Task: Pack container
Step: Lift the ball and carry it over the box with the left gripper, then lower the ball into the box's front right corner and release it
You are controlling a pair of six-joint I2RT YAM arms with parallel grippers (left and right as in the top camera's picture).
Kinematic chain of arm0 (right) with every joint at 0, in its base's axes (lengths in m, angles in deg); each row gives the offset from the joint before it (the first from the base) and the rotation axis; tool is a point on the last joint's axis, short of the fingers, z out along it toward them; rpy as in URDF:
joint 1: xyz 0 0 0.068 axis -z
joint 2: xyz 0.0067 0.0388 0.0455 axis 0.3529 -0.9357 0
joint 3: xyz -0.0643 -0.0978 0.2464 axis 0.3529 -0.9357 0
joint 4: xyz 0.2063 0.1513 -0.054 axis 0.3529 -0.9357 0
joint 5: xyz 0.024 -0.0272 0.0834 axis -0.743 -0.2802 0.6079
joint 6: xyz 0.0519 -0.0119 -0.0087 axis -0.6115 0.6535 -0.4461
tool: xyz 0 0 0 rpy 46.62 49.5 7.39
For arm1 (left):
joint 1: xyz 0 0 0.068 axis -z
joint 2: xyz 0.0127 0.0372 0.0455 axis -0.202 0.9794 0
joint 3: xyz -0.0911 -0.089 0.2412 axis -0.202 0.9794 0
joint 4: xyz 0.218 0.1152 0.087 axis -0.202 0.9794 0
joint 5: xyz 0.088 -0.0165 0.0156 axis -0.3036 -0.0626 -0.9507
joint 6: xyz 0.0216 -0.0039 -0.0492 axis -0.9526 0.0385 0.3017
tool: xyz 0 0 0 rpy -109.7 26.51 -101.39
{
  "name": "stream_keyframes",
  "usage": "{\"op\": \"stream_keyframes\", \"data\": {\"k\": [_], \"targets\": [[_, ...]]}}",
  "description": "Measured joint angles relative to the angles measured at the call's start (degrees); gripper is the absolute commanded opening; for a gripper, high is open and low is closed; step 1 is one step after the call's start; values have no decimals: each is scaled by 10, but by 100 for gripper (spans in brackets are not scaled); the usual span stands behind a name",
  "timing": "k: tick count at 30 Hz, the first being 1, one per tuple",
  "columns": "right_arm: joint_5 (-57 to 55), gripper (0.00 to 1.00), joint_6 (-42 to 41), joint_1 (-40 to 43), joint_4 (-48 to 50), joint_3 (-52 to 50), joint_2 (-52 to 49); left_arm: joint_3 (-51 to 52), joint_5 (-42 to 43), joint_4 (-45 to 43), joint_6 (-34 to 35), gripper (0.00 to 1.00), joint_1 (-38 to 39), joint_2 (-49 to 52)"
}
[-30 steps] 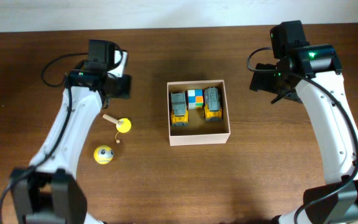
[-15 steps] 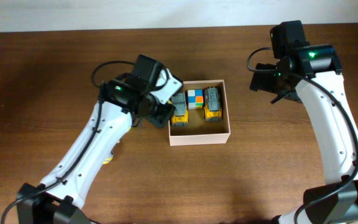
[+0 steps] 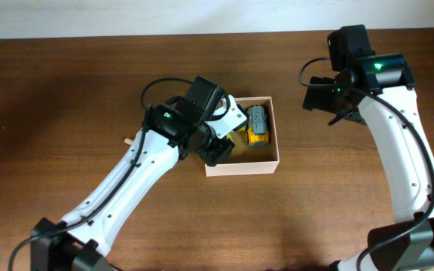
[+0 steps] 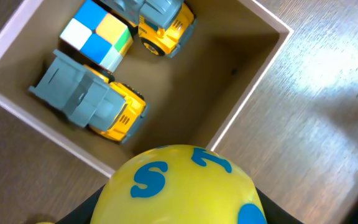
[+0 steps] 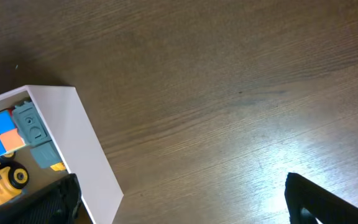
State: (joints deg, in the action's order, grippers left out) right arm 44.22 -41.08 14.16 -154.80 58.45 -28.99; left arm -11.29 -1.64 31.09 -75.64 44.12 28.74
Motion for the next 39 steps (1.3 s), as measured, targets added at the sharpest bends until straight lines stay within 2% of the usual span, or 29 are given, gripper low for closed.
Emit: {"op": "stream_keyframes", "data": {"k": [12,21,25,31,39], "targets": [[0,99,0,0,0,0,0,1,0,-43,-11,29,0,117],[0,99,0,0,0,0,0,1,-14,-44,-15,31,0,144],[0,99,0,0,0,0,0,1,-27,-43,-15,55,0,144],[0,99,0,0,0,0,0,1,-35,-42,-19,70,0,144],[0,99,0,0,0,0,0,1,-37,-42,-21,71,0,144]]}}
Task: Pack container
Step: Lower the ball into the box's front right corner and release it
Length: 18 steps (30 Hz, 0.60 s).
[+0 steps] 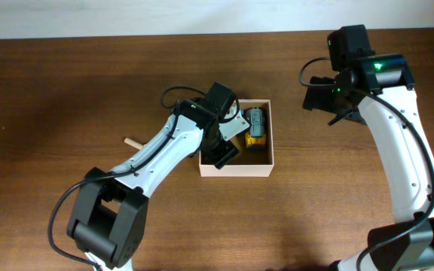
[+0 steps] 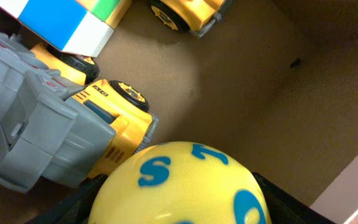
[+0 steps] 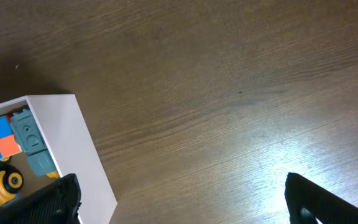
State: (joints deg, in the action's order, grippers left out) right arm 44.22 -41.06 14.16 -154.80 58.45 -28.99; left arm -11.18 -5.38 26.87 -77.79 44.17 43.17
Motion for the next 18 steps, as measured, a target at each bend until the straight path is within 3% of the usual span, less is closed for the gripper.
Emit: {"op": "stream_keyframes", "data": {"k": [9,18], "targets": [[0,99,0,0,0,0,0,-13,0,11,3,71,0,0],[0,99,0,0,0,0,0,-121,0,47,5,70,0,0]]}}
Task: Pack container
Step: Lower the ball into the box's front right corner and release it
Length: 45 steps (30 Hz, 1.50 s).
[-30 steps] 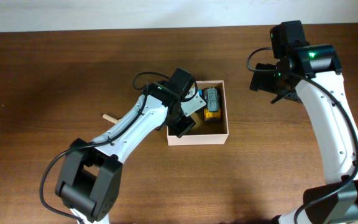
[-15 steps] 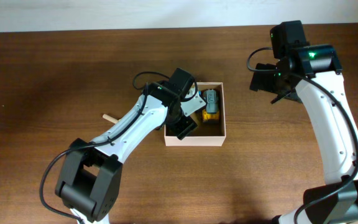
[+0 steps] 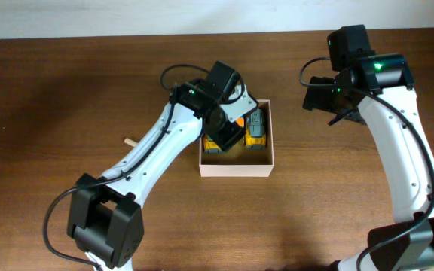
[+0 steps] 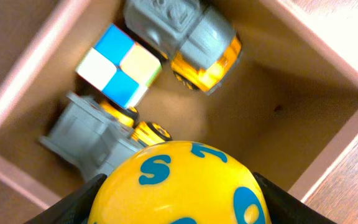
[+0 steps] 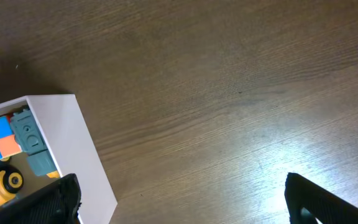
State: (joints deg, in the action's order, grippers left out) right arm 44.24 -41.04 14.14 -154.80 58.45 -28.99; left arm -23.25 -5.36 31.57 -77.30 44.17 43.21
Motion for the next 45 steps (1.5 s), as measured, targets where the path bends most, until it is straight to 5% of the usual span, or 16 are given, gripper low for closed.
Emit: {"op": "stream_keyframes", "data": {"k": [14,45], "targets": [[0,99,-1,0,0,0,0,-18,-64,135,2,71,0,0],[0,99,0,0,0,0,0,9,-39,113,2,71,0,0]]}}
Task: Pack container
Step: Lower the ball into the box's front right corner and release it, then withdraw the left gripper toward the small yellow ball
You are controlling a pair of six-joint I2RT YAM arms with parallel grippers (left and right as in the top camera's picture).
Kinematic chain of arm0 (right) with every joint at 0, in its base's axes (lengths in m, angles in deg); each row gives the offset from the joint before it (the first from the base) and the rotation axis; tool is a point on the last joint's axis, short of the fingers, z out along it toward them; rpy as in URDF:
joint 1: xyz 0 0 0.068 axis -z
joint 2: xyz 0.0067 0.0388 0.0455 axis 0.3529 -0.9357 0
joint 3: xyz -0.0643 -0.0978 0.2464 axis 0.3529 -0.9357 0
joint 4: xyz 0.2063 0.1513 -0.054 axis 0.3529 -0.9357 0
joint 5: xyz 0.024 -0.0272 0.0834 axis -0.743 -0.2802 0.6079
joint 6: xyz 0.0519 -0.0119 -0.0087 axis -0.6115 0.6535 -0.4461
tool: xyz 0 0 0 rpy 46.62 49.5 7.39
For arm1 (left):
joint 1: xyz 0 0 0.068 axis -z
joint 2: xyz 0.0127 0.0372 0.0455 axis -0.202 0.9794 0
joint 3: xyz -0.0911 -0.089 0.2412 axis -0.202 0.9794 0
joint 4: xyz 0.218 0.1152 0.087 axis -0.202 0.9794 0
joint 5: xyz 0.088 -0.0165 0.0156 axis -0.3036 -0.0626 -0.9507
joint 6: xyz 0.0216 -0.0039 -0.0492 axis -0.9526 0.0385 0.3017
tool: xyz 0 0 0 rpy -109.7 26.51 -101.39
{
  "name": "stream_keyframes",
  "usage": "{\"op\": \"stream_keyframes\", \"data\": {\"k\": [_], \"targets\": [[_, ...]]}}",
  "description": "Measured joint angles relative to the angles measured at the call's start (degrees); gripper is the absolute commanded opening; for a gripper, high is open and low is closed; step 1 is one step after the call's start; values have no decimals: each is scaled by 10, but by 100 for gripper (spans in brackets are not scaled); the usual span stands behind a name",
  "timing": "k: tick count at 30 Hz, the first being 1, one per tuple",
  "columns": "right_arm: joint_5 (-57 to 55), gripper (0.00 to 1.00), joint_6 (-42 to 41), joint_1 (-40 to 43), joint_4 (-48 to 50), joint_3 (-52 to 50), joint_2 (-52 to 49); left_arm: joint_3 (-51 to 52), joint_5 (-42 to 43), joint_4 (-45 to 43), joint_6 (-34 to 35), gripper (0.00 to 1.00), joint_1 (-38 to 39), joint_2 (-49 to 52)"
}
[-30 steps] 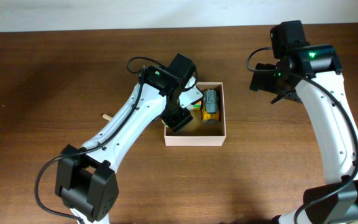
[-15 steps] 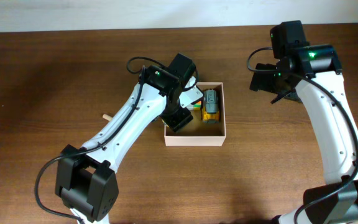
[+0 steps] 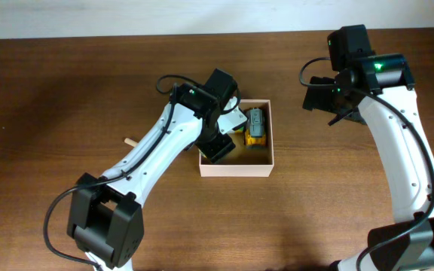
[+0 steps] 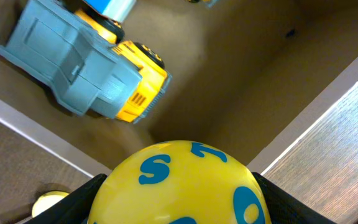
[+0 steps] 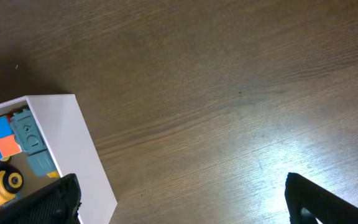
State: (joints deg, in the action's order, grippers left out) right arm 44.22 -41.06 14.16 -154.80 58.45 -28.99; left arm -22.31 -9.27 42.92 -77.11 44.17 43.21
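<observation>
My left gripper (image 3: 218, 147) is shut on a yellow ball with blue letters (image 4: 178, 183), low over the front left part of the white box (image 3: 271, 143). The ball hangs above the box's wall (image 4: 303, 106), partly over the inside. In the box lie a grey and yellow toy truck (image 4: 82, 62), a second truck (image 3: 256, 126) and a coloured cube. Off to the right of the box, my right gripper (image 5: 182, 208) stands open over bare table, holding nothing.
A small wooden peg (image 3: 128, 141) lies on the brown table (image 3: 66, 90) left of the box. A pale yellow round thing (image 4: 48, 202) shows just outside the box wall. The box corner (image 5: 61, 124) lies left of the right fingers.
My left gripper, still shut on the ball, has moved from high above the box's back left to low over its front left wall. The right arm has not moved.
First the ball was held just outside the front left of the box, which lay slightly turned. Then the ball was deep inside next to a truck, and the box stood shifted left and straighter. Afterwards it was raised above the box, and now sits low at the front wall.
</observation>
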Motion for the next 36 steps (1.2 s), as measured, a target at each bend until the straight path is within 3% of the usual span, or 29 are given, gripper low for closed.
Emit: {"op": "stream_keyframes", "data": {"k": [4,28,36], "targets": [[0,99,0,0,0,0,0,1,1,-10,0,76,0,0],[0,99,0,0,0,0,0,1,0,-27,3,79,0,0],[0,99,0,0,0,0,0,-4,-36,-8,74,85,-27,-10]]}}
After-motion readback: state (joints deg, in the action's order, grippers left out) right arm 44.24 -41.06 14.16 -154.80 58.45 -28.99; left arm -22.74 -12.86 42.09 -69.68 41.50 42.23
